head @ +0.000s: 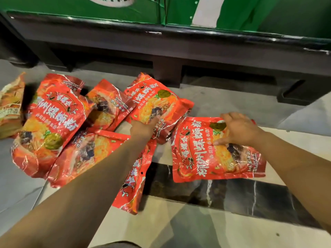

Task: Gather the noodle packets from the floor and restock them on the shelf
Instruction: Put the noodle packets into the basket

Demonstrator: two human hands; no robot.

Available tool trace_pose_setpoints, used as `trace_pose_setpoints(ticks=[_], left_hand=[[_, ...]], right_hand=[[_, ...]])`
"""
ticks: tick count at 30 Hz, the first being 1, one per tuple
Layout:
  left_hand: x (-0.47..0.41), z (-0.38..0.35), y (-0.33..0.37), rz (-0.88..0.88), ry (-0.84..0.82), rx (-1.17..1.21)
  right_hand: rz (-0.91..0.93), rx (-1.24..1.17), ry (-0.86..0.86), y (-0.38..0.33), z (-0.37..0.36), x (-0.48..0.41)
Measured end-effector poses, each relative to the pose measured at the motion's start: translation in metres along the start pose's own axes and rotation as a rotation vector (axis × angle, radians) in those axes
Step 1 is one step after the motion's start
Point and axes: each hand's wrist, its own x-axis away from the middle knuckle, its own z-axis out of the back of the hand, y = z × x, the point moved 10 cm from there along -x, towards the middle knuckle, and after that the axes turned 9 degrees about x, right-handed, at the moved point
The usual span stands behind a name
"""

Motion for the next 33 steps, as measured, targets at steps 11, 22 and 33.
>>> trace_pose_setpoints(ticks=[11, 22, 33], left_hand=[[-0.007, -0.010, -0.011, 0.175, 0.016, 0.375], [-0.011, -0.017, -0.024, 0.343, 0.184, 0.621], [-0.006, -0.053, 0.002, 0.324, 0.041, 0.776]], right_hand=[[0.031, 0.008, -0.025, -0.011, 0.000, -0.021], [0.034, 0.053, -0.121, -0.003, -0.027, -0.036], [-0.044, -0.118, -0.299, 0.011, -0.048, -0.030]])
